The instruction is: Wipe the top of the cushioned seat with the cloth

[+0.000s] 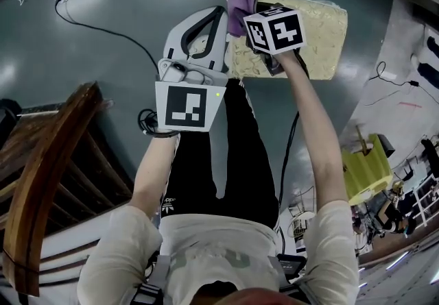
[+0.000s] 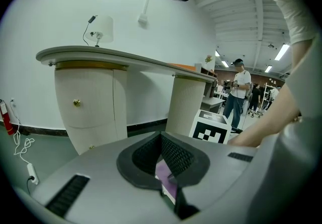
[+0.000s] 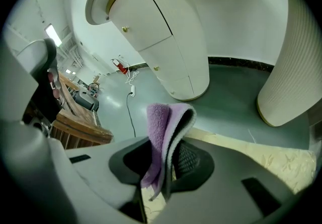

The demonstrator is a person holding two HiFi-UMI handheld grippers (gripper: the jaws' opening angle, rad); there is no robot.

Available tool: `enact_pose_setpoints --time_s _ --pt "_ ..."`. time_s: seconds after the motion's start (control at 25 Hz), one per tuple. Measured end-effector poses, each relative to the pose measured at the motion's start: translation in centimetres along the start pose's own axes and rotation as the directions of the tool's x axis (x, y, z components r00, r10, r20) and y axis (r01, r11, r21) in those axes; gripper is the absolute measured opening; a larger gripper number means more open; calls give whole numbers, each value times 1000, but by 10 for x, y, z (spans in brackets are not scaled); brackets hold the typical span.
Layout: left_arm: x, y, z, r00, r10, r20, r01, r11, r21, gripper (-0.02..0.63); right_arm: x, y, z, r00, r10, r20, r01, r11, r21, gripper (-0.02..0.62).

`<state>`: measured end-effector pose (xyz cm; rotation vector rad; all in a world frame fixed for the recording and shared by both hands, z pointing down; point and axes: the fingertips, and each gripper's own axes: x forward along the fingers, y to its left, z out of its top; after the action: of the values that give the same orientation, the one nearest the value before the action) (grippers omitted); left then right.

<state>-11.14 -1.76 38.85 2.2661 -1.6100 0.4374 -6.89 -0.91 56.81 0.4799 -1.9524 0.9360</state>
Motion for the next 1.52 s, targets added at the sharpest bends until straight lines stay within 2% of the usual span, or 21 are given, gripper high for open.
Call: enact_pose_setpoints --time_s 0.28,0.64,0.84,1.04,1.2,1.36,1.52 --pt "13 -17 0 1000 -29 -10 29 999 15 6 -24 -28 -12 1000 -2 16 1 999 34 94" --pt "35 -55 8 996 -81 -28 82 996 44 6 -78 -106 -45 989 -148 -24 149 989 15 94" --pt "46 -71 11 994 -104 -40 107 990 91 6 -108 -155 -63 962 -264 -63 263 965 -17 94" --pt "48 -78 12 992 -118 -42 122 987 100 6 -134 -194 -78 938 -338 -78 339 941 4 94" --pt "50 -86 11 990 -131 -48 135 985 109 6 -154 -224 -92 904 -411 -115 412 911 -17 94" --pt "49 -90 8 988 -142 -56 148 982 120 6 -161 -237 -97 906 -402 -135 409 912 28 94" --pt "48 -92 6 987 -149 -60 156 980 127 6 -166 -245 -99 893 -421 -158 427 904 7 94"
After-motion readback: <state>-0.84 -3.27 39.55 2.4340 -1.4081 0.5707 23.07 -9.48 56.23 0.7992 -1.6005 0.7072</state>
